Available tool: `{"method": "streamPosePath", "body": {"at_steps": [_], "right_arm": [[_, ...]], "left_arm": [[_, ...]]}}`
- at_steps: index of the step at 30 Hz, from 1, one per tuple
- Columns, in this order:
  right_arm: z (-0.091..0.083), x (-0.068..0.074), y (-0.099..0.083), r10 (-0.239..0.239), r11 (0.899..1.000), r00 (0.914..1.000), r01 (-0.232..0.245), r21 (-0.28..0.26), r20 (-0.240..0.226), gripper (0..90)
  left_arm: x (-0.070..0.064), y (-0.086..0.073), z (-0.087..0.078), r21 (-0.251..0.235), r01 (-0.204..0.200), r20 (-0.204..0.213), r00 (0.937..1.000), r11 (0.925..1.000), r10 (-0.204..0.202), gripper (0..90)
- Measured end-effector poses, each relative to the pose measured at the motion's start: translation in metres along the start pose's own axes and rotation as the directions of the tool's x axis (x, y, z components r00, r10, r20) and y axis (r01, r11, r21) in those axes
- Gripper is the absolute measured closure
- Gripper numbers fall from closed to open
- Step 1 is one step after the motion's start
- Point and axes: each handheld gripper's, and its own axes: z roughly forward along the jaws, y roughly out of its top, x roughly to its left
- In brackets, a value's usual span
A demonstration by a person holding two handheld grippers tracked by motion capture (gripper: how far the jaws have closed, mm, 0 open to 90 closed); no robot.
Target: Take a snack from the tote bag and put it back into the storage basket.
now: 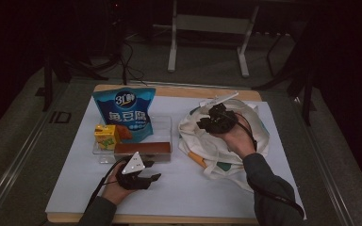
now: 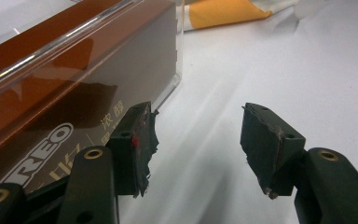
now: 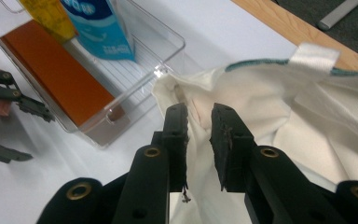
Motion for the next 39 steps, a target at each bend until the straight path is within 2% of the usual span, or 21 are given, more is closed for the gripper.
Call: {"method": "streamPosePath", "body": {"at_steps": [7,19,32,39], "right_arm": [[-0.001,-0.005,-0.009,0.002,1.000,0.9998,-0.003,0.029,0.021,77.2],[-0.005,-0.015,-0.024,0.009,0.999,0.9993,-0.011,0.049,0.037,78.5],[-0.011,-0.025,-0.041,0.012,0.996,0.9982,-0.016,0.082,0.059,89.4],[-0.013,-0.027,-0.049,0.001,0.995,0.9981,-0.008,0.103,0.062,89.9]], "left_arm": [[0.000,0.000,0.000,-0.003,0.003,0.001,1.0000,1.0000,-0.003,44.2],[0.000,0.000,0.000,0.001,-0.002,0.004,1.0000,1.0000,0.002,44.2],[0.000,0.000,0.000,0.002,0.000,0.006,1.0000,1.0000,0.000,44.2],[0.000,0.000,0.000,0.001,0.000,0.006,1.0000,1.0000,0.000,44.2]]}}
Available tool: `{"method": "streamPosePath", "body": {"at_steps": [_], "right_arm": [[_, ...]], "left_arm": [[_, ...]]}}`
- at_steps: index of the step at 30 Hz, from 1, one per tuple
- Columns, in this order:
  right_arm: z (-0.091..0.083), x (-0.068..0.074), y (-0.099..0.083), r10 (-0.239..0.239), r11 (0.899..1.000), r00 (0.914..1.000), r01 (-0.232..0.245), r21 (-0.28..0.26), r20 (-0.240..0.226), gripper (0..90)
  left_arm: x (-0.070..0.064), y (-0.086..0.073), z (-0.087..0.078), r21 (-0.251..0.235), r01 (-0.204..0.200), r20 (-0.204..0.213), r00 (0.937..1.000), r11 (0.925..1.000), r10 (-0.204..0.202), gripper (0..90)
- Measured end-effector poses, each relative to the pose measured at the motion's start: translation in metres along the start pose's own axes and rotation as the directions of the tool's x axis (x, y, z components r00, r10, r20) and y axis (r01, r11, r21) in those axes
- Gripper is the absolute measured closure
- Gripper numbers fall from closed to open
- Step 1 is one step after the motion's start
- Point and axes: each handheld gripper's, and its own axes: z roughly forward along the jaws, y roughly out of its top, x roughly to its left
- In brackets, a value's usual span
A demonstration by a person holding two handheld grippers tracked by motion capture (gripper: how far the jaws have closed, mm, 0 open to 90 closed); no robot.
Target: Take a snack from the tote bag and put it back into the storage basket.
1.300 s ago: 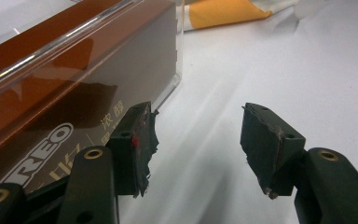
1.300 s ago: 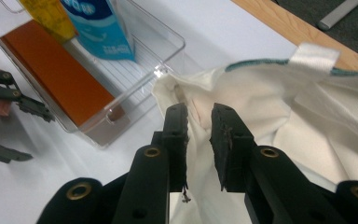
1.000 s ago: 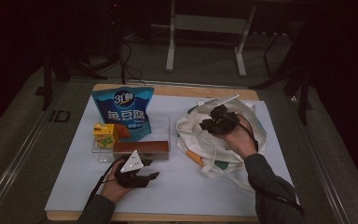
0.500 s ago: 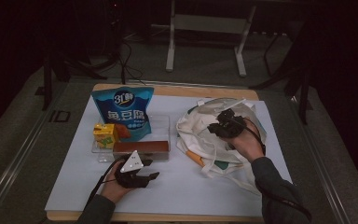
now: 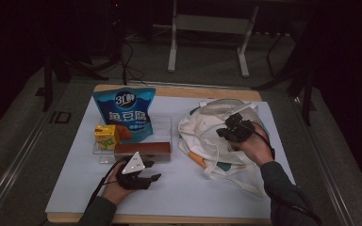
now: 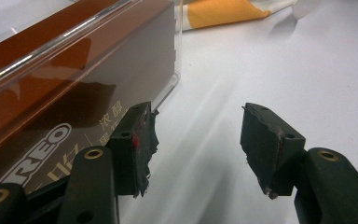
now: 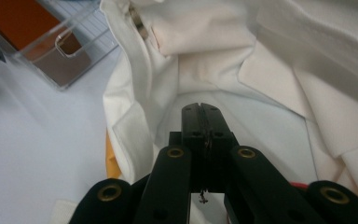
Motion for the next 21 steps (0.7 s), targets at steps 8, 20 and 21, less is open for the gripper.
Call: {"method": "streamPosePath", "body": {"at_steps": [8,20,21], "right_arm": [[0.003,-0.004,-0.011,0.007,1.000,0.9999,-0.007,0.020,0.009,89.9],[0.009,-0.009,-0.028,0.022,0.998,0.9996,-0.023,0.059,0.019,89.7],[0.009,-0.009,-0.029,0.024,0.998,0.9995,-0.025,0.062,0.020,89.7]], "left_arm": [[0.000,0.000,0.000,0.001,-0.001,-0.001,1.0000,1.0000,0.001,44.2],[0.000,0.000,0.000,0.001,-0.001,-0.001,1.0000,1.0000,0.001,44.2],[0.000,0.000,0.000,0.001,-0.002,-0.001,1.0000,1.0000,0.002,44.2]]}}
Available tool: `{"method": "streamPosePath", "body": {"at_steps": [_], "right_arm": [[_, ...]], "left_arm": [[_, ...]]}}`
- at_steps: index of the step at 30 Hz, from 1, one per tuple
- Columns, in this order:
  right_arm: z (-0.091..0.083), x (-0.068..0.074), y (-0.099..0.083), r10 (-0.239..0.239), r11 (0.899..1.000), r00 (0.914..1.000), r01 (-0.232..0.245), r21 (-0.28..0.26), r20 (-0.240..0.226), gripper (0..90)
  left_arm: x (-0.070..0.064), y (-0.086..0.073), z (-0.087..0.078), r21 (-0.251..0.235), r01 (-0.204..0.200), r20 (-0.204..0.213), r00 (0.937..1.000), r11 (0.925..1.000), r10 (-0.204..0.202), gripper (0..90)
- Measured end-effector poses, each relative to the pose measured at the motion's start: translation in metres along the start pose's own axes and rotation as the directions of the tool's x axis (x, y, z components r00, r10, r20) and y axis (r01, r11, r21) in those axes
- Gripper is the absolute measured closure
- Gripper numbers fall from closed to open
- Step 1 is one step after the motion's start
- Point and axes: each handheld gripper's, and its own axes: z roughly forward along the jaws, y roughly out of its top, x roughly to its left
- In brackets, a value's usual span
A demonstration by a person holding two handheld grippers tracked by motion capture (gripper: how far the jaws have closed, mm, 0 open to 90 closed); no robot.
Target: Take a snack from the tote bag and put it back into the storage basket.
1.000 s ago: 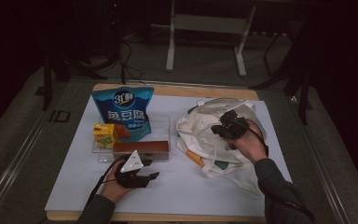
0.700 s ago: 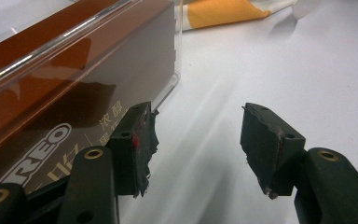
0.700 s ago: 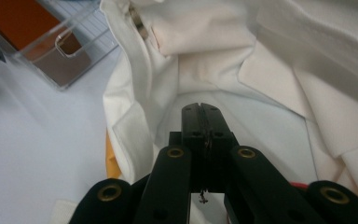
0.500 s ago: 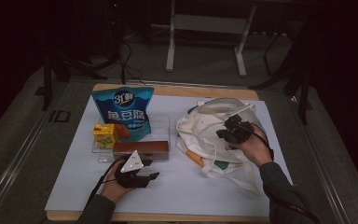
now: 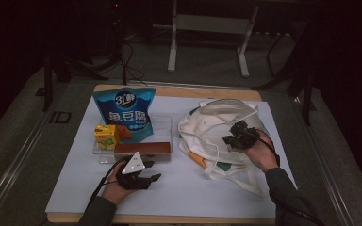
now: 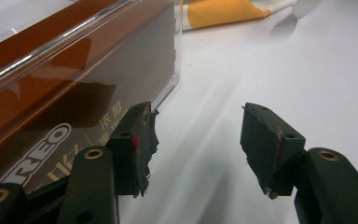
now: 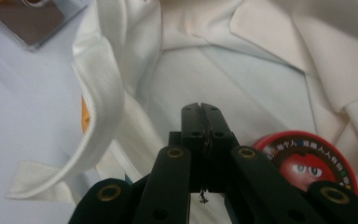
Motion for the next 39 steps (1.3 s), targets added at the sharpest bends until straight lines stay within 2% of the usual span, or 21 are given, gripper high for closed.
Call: {"method": "streamPosePath", "body": {"at_steps": [23,36,37,39], "right_arm": [[0.009,-0.011,-0.032,0.022,0.997,0.9994,-0.024,0.070,0.029,89.7],[0.014,-0.009,-0.035,0.017,0.996,0.9985,-0.022,0.092,0.053,89.7],[0.017,-0.007,-0.032,0.000,0.995,0.9976,-0.007,0.102,0.069,89.8],[0.019,-0.006,-0.030,-0.002,0.994,0.9973,-0.006,0.107,0.074,89.9]], "left_arm": [[0.000,0.000,0.000,0.004,0.002,-0.002,1.0000,1.0000,-0.002,44.3],[0.000,0.000,0.000,0.005,0.001,-0.001,1.0000,1.0000,-0.001,44.3],[0.000,0.000,0.000,0.005,0.001,-0.001,1.0000,1.0000,-0.001,44.3],[0.000,0.000,0.000,0.006,0.000,-0.002,1.0000,1.0000,0.000,44.3]]}}
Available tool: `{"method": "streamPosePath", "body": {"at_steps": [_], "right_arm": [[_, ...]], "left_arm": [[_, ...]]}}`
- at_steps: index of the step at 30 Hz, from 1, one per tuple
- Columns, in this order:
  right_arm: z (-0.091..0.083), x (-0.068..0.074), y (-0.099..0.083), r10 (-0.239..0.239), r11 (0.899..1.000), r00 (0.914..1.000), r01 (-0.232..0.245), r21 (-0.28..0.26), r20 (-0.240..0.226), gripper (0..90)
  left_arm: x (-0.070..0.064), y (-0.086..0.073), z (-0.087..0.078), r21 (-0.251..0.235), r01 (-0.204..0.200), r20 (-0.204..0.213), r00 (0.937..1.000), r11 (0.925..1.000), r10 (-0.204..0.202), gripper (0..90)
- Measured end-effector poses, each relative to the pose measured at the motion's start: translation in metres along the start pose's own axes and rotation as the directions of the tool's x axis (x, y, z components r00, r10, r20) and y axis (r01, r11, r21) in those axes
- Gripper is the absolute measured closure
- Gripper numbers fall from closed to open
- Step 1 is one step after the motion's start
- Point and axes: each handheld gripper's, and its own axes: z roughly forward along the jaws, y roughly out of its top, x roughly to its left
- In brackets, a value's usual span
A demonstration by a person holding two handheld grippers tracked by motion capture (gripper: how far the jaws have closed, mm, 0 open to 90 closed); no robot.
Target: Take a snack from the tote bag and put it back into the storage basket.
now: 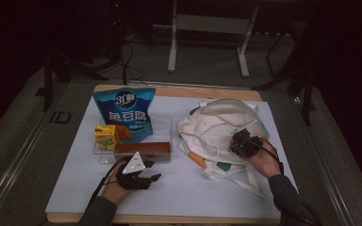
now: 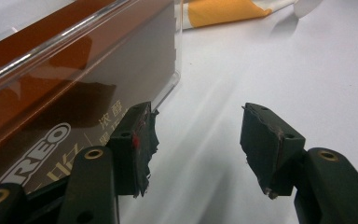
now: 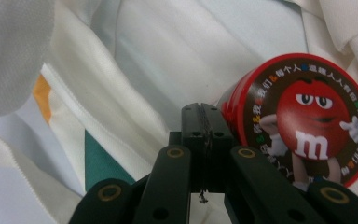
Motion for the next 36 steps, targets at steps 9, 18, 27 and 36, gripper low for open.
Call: {"method": "streamPosePath", "body": {"at_steps": [9,18,27,36], "right_arm": [[0.008,-0.002,0.014,0.011,1.000,0.9999,-0.011,0.003,0.010,89.9],[0.016,-0.013,0.028,0.055,0.998,0.9984,-0.055,0.000,0.014,89.9],[0.022,-0.022,0.040,0.120,0.993,0.9924,-0.119,-0.023,0.030,89.9],[0.008,-0.026,0.040,0.118,0.991,0.9930,-0.117,-0.068,0.009,81.2]], "left_arm": [[0.000,0.000,0.000,0.001,-0.003,0.001,1.0000,1.0000,0.003,44.3],[0.000,0.000,0.000,0.000,-0.002,0.002,1.0000,1.0000,0.002,44.3],[0.000,0.000,0.000,0.001,-0.003,0.004,1.0000,1.0000,0.003,44.3],[0.000,0.000,0.000,0.001,-0.003,0.004,1.0000,1.0000,0.003,44.3]]}}
